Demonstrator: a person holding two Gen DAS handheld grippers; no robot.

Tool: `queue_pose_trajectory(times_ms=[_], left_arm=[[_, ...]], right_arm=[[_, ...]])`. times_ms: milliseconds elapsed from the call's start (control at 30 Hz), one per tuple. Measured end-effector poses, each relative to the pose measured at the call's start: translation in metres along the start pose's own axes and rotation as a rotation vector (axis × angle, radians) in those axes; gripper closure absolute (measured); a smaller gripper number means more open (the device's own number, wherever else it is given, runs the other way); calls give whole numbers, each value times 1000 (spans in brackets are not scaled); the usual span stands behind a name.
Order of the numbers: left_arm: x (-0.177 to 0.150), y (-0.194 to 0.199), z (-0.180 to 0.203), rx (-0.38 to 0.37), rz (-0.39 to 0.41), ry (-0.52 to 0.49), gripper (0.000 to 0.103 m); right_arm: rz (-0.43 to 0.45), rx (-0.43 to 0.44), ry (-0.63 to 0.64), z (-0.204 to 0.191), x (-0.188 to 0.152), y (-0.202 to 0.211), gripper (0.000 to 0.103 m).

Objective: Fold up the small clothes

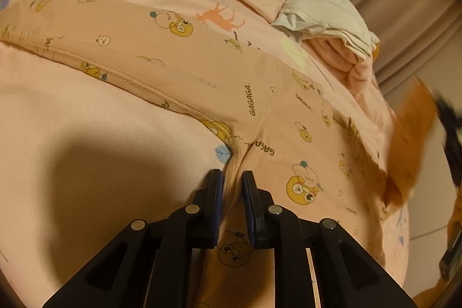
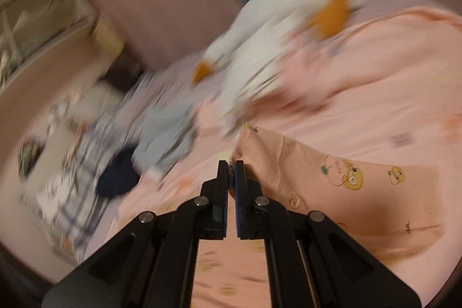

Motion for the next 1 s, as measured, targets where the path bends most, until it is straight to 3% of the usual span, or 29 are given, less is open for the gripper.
queue_pose_trajectory(times_ms=[100, 167, 233, 300, 367, 433, 500, 633, 667, 733, 767, 867, 933, 1000], left_arm=[[-2, 0, 4, 23, 12, -45, 85], [-2, 0, 6, 26, 20, -59, 85], [-2, -1, 8, 23, 22, -73, 85], [-2, -2, 11, 18, 22, -87, 81], [-4, -2, 16, 11, 26, -110, 71], [-8, -3, 23, 1, 27, -151, 49], [-13, -4, 30, 2, 29, -190, 39], [-17, -6, 35, 55, 45, -225, 38], [-16, -5, 34, 52, 48, -214, 38], [-14, -3, 30, 28, 49, -178, 38], [-13, -2, 28, 21, 48, -164, 38], [-9, 1, 25, 57, 48, -156, 56], [-7, 3, 19, 127, 61, -151, 79], [-3, 6, 12, 120, 60, -118, 80]], right_arm=[[-110, 63, 44, -54, -24, -72, 94], [-197, 66, 33, -66, -44, -106, 90], [-316, 47, 29, -69, -63, -130, 63], [-352, -3, 34, -59, -71, -124, 59], [-317, -43, 55, -44, -64, -99, 59], [-289, -89, 56, -21, -53, -68, 45], [-242, -203, 64, 11, -43, -27, 38], [-190, -375, 49, 76, -57, 22, 44], [-216, -398, 21, 97, -69, 27, 47], [-354, -492, -57, 144, -113, 25, 66], [-412, -527, -92, 161, -132, 24, 70], [-309, -465, -114, 165, -132, 37, 71], [-318, -486, -143, 163, -129, 40, 68], [-291, -452, -102, 146, -119, 40, 67]])
Point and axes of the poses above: each gripper's, at about its wrist camera, not at the fingertips, and y roughly against the way its jaws point, z to its right, x to its top, the point moved 5 cm from there along -y, roughly the way its jaws point, and after that the axes turned 11 degrees about y, right-handed, at the moved point
